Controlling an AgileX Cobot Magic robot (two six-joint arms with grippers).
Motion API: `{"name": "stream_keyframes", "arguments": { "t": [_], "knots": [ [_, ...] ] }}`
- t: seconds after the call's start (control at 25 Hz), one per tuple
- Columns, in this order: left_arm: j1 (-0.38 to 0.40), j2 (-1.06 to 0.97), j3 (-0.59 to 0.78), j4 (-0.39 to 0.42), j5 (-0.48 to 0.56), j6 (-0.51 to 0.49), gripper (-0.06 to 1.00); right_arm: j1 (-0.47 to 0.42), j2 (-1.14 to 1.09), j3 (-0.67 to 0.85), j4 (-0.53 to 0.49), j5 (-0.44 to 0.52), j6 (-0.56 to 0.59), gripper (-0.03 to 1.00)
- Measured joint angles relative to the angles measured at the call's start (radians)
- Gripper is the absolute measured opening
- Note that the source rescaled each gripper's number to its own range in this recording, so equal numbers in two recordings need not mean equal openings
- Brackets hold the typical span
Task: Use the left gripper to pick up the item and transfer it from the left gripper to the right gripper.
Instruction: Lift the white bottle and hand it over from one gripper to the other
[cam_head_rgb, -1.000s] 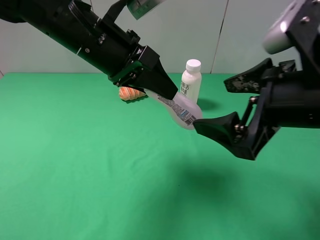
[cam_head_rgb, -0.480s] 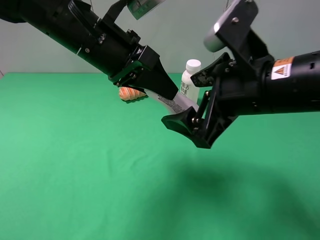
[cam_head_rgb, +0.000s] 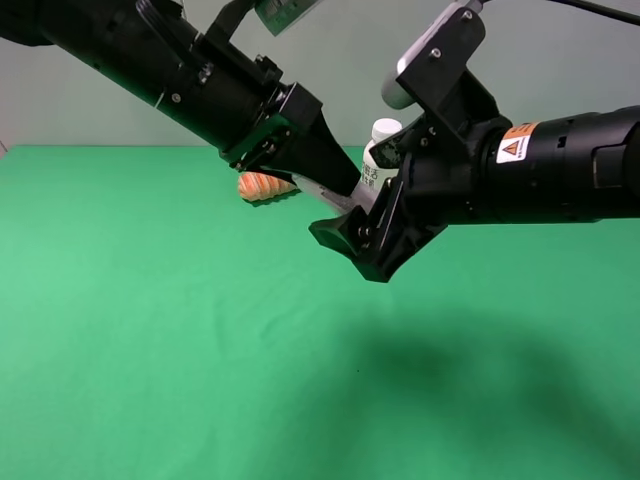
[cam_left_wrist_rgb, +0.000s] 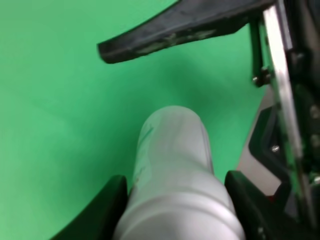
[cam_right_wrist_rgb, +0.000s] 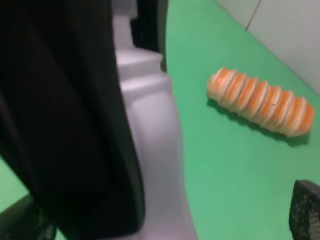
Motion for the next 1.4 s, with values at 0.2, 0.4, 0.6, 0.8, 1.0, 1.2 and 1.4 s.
{"name": "stream_keyframes", "arguments": {
  "t": [0.2, 0.4, 0.6, 0.8, 1.0, 1.2, 1.4],
  "knots": [
    [0.000, 0.000, 0.000, -0.024, 0.000, 0.000, 0.00, 0.000, 0.027, 0.000, 0.000, -0.016, 0.000, 1.00],
    [0.000, 0.000, 0.000, -0.035, -0.001, 0.000, 0.00, 0.000, 0.041, 0.000, 0.000, -0.015, 0.004, 1.00],
    [0.000, 0.000, 0.000, -0.035, -0.002, 0.000, 0.00, 0.000, 0.041, 0.000, 0.000, -0.015, 0.015, 0.86],
    [0.000, 0.000, 0.000, -0.035, -0.003, 0.000, 0.00, 0.000, 0.041, 0.000, 0.000, -0.015, 0.018, 0.35],
    [0.000, 0.000, 0.000, -0.043, -0.015, 0.000, 0.00, 0.007, 0.041, 0.000, 0.000, -0.012, 0.018, 0.08],
    [0.000, 0.000, 0.000, -0.043, -0.017, 0.000, 0.00, 0.008, 0.041, 0.000, 0.000, -0.012, 0.018, 0.08],
    [0.000, 0.000, 0.000, -0.043, -0.020, 0.000, 0.00, 0.008, 0.041, 0.000, 0.000, -0.012, 0.018, 0.08]
  ]
}}
